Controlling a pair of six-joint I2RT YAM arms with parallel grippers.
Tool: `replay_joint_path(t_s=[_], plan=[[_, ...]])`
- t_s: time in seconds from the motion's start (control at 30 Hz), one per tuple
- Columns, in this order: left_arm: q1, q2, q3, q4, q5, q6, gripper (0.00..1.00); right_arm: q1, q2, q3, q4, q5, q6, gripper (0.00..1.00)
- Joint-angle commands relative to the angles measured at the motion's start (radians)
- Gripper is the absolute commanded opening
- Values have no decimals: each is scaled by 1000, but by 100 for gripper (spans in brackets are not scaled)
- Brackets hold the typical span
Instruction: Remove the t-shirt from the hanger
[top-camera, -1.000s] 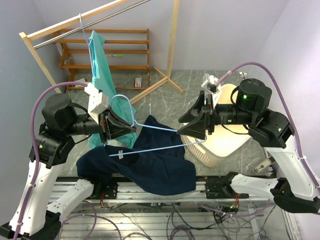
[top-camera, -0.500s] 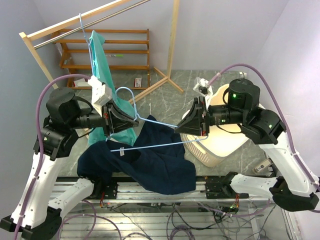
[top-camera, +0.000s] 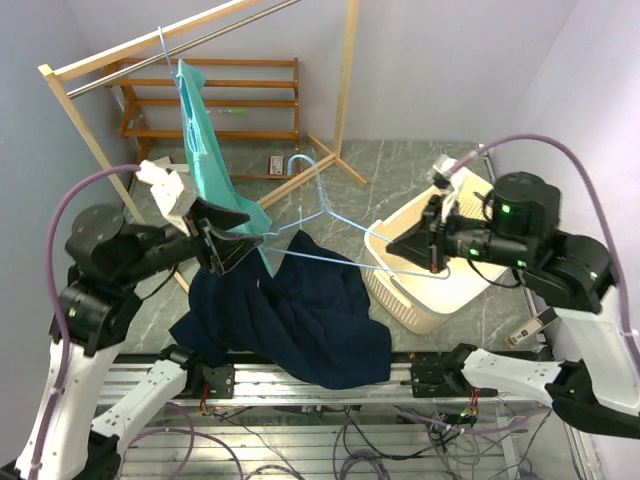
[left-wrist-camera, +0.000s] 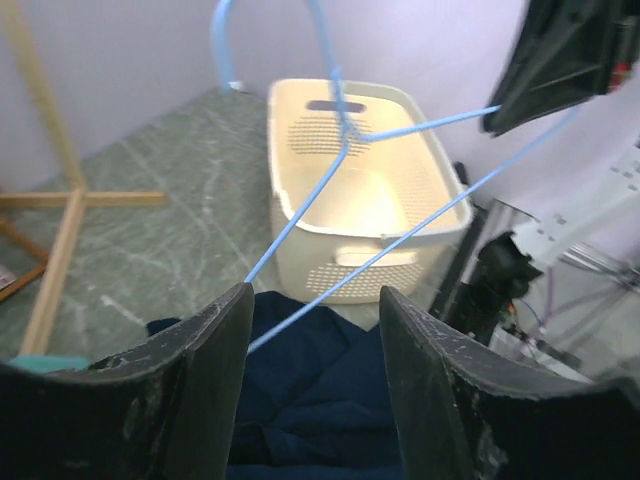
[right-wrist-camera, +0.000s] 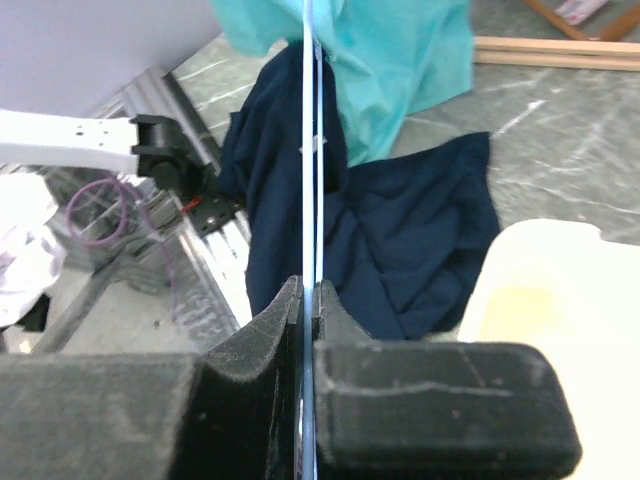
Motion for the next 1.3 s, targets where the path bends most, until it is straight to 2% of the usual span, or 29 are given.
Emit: replay_joint_path(t_s=[0.0, 0.07, 0.17, 0.33, 0.47, 0.6, 0.77, 0.87, 1.03, 1.27], plan=[[-3, -135, -79, 5, -322, -79, 63, -1, -65, 46, -83, 224, 25, 0], [-3, -265, -178, 55, -466, -131, 62, 0, -58, 26, -28, 302, 38, 0], [-3, -437, -316, 117, -610, -184, 60, 0, -9, 2, 104, 385, 26, 0], [-3, -657, -409, 35, -824, -243, 57, 0, 148, 15, 410, 498, -37, 0], [-3, -763, -423, -66, -905, -260, 55, -2, 278, 58, 643, 496, -109, 0], [-4, -761, -398, -158, -952, -279, 54, -4, 391, 133, 812, 487, -126, 0], [-4, -763, -436, -163, -943, -322, 54, -4, 531, 285, 859, 480, -112, 0], [-3, -764, -458, -154, -923, -328, 51, -3, 562, 307, 892, 483, -102, 0], [-3, -762, -461, -198, -1042, -380, 49, -24, 671, 396, 853, 451, -79, 0], [-15, -762, -460, -228, -1063, -419, 45, -95, 778, 463, 819, 330, 24, 0]])
